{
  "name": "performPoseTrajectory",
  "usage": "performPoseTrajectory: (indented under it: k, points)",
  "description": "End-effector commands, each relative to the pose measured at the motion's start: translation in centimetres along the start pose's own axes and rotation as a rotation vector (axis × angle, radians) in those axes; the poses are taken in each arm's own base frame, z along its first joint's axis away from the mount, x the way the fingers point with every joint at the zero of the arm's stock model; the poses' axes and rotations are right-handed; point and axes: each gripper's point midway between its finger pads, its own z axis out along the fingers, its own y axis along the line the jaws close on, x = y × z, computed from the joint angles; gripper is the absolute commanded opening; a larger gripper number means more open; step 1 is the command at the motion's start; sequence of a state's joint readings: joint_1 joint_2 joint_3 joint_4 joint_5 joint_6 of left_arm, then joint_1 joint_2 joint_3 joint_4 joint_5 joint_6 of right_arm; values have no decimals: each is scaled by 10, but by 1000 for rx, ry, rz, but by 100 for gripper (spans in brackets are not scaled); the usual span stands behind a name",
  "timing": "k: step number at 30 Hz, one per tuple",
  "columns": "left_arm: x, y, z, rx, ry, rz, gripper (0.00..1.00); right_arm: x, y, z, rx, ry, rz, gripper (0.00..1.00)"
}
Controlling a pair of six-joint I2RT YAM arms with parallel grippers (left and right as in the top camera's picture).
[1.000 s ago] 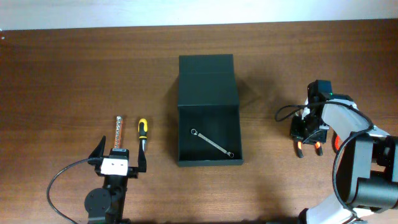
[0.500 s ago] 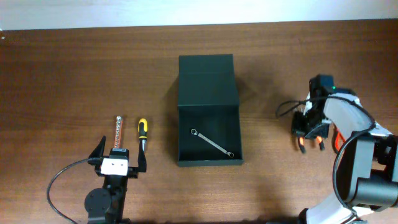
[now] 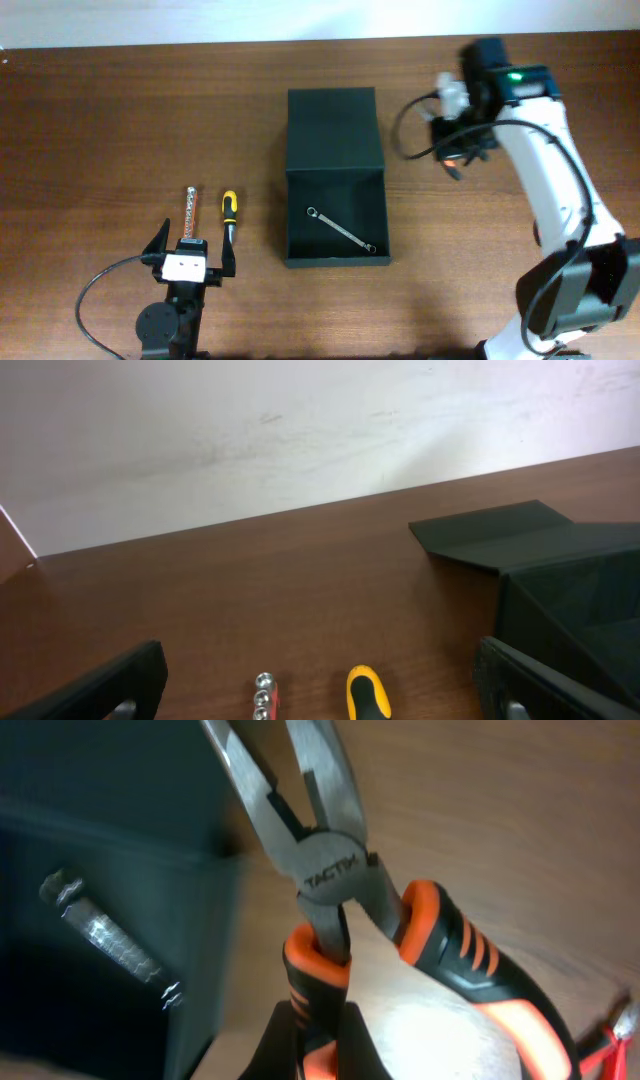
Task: Pack container
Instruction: 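Lift the pliers and carry them left over the box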
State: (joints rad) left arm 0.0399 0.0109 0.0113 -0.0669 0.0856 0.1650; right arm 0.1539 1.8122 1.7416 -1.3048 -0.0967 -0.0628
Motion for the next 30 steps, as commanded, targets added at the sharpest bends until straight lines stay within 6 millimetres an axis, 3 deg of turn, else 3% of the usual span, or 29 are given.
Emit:
performPoseTrajectory:
  k: [1,4,11,18,30]
  points:
    - [2,1,0,-7,5,12,99,-2,68,-17,-55,-24,-304,4]
    - [2,1,0,-7,5,12,99,9,98,-10,-43,6,-402,4]
    - [2,1,0,-7,5,12,99,28,132,4,-46,48,-508,4]
    - [2,1,0,-7,5,12,99,32,143,18,-58,49,-528,4]
    - [2,1,0,-7,5,12,99,35,151,38,-50,97,-244,4]
